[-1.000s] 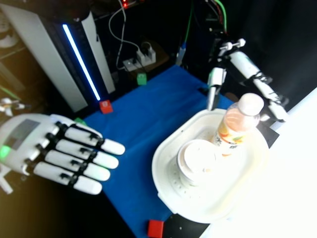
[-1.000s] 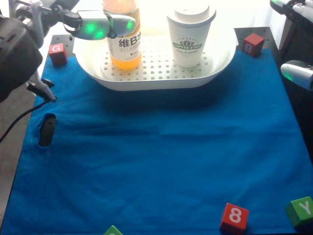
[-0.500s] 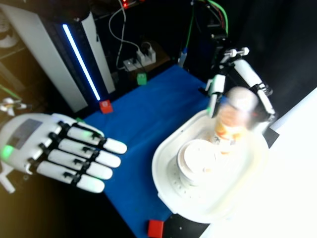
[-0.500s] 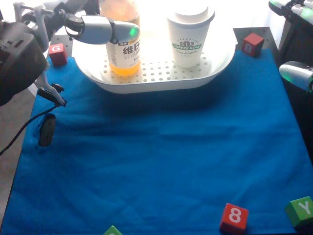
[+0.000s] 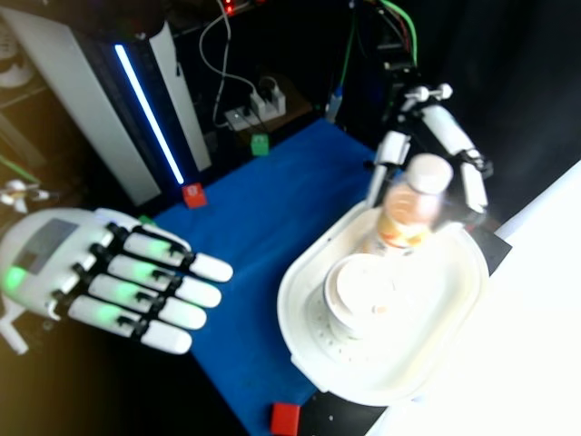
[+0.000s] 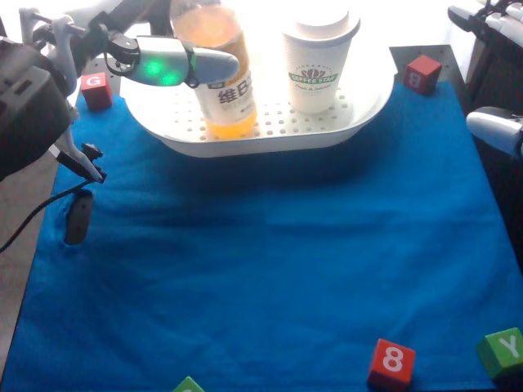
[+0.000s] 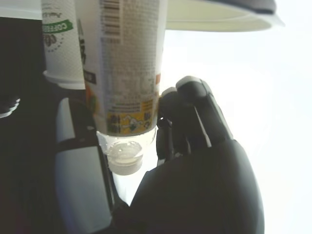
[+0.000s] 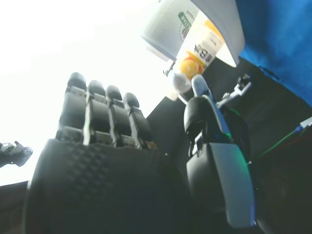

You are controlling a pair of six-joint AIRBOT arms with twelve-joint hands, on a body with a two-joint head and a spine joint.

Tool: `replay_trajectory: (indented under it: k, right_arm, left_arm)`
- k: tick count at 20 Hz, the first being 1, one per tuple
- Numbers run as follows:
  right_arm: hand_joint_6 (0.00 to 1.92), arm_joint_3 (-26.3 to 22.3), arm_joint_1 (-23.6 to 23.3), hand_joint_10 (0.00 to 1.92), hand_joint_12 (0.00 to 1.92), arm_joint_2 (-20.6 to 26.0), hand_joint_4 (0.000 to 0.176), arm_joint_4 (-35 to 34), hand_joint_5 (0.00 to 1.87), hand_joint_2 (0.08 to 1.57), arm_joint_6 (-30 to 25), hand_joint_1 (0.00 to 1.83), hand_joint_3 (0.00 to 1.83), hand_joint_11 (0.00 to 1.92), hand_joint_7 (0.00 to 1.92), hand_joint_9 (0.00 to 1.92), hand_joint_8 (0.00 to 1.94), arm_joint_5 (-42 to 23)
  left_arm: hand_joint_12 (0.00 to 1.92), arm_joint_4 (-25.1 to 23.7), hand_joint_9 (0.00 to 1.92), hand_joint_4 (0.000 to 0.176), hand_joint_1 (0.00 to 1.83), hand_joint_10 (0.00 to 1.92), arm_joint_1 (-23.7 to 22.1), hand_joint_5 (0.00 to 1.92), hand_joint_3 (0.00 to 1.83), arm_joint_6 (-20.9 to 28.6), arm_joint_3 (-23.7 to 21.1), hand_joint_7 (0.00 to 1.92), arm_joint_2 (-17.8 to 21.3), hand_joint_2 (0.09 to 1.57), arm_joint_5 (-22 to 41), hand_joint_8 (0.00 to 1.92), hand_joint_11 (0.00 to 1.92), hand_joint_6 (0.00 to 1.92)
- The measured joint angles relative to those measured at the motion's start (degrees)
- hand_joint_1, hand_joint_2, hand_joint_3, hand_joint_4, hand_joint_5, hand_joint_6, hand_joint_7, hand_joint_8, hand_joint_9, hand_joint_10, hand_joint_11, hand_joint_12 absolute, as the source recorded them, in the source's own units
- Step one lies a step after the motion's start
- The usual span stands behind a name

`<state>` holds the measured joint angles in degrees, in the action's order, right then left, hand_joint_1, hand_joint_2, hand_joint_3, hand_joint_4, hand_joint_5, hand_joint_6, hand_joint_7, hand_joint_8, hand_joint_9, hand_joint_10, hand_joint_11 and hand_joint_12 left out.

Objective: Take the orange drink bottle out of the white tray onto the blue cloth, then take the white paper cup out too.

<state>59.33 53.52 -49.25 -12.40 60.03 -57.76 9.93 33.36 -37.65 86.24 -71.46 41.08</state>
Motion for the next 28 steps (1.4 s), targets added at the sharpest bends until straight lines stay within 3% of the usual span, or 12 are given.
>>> replay_trajectory:
  k: [3,4,6,7,11,18,19,20,22,23,27,28]
  right_arm:
    - [0.00,0.0,0.0,0.00,0.00,0.0,0.000,0.1,0.00,1.35,0.0,0.44,0.00,0.00,0.00,0.00,0.00,0.0]
    - [0.00,0.0,0.0,0.00,0.00,0.0,0.000,-0.1,0.00,1.34,0.0,0.44,0.00,0.00,0.00,0.00,0.00,0.0]
    - [0.00,0.0,0.0,0.00,0.00,-0.1,0.000,-0.2,0.00,1.34,0.0,0.43,0.00,0.00,0.00,0.00,0.00,0.0]
    - [0.00,0.0,0.3,0.00,0.00,-0.2,0.000,-0.2,0.00,1.34,0.0,0.43,0.00,0.00,0.00,0.00,0.00,-0.2]
    - [0.00,-0.1,0.7,0.00,0.00,-0.4,0.000,-0.6,0.00,1.35,0.0,0.49,0.00,0.00,0.00,0.00,0.00,-0.1]
    - [0.00,-0.2,1.1,0.00,0.00,-0.4,0.000,-1.4,0.00,1.34,0.0,0.39,0.00,0.00,0.00,0.00,0.00,0.2]
    - [0.00,-0.3,1.1,0.00,0.00,-0.4,0.000,-1.4,0.00,1.34,0.0,0.37,0.00,0.00,0.00,0.00,0.00,0.2]
    - [0.00,-0.3,1.1,0.00,0.00,-0.6,0.000,-1.5,0.00,1.34,0.0,0.35,0.00,0.00,0.00,0.00,0.00,0.1]
    - [0.00,-0.3,1.4,0.00,0.00,-0.7,0.000,-1.5,0.00,1.33,0.0,0.37,0.00,0.00,0.00,0.00,0.00,0.0]
    - [0.00,-0.3,1.7,0.00,0.00,-0.7,0.000,-1.6,0.00,1.34,0.0,0.39,0.00,0.00,0.00,0.00,0.00,-0.1]
    - [0.00,-0.3,1.7,0.00,0.00,-0.8,0.000,-1.8,0.00,1.35,0.0,0.39,0.00,0.00,0.00,0.00,0.00,0.2]
    - [0.00,-0.4,1.7,0.00,0.00,-0.8,0.003,-1.9,0.00,1.35,0.0,0.39,0.00,0.00,0.00,0.00,0.00,0.1]
  left_arm:
    - [1.92,-2.6,0.44,0.176,0.95,1.79,-0.7,0.82,0.00,0.2,-2.9,0.46,2.3,1.19,5.6,1.61,0.47,1.26]
    - [1.92,-3.0,0.62,0.000,1.13,1.81,-0.8,0.77,0.03,0.2,-4.0,0.69,3.3,1.22,8.1,1.61,0.56,1.18]
    - [1.92,-3.9,0.84,0.155,0.93,1.89,-0.3,0.77,0.02,0.2,-6.1,0.86,5.1,1.21,10.6,1.70,0.60,1.38]
    - [1.92,-4.6,0.42,0.172,0.93,1.71,0.6,0.79,0.44,0.2,-7.6,0.53,6.2,1.01,12.2,1.50,0.23,1.42]
    - [1.91,-7.5,0.98,0.133,0.99,1.79,5.3,0.88,0.12,0.3,-13.7,0.87,10.1,1.10,16.6,1.72,0.96,1.20]
    - [1.92,-8.7,0.89,0.174,0.94,1.92,14.1,0.78,0.21,0.1,-20.1,0.77,13.8,1.11,20.5,1.92,0.94,1.39]
    - [1.92,-8.8,0.90,0.092,0.96,1.92,15.2,0.75,0.30,0.0,-20.4,0.75,13.8,1.10,20.7,1.92,0.96,1.46]
    - [1.92,-9.0,0.94,0.148,0.90,1.92,16.5,0.71,0.33,-0.1,-20.7,0.80,13.8,1.11,20.4,1.92,0.98,1.52]
    - [1.92,-8.3,0.85,0.000,1.03,1.92,18.4,0.72,0.18,0.5,-20.9,0.70,13.8,1.17,19.6,1.92,0.93,1.46]
    - [1.92,-7.9,0.72,0.000,1.03,1.92,18.6,0.67,0.07,0.4,-21.0,0.60,13.8,1.24,19.6,1.89,0.79,1.50]
    - [1.61,-6.3,0.32,0.000,1.00,1.23,19.4,0.35,0.00,1.1,-20.9,0.36,12.7,1.19,20.5,0.98,0.24,1.17]
    - [1.21,-6.9,0.19,0.085,0.85,0.59,19.8,0.24,0.00,1.5,-20.9,0.29,12.6,1.10,20.1,0.26,0.02,0.37]
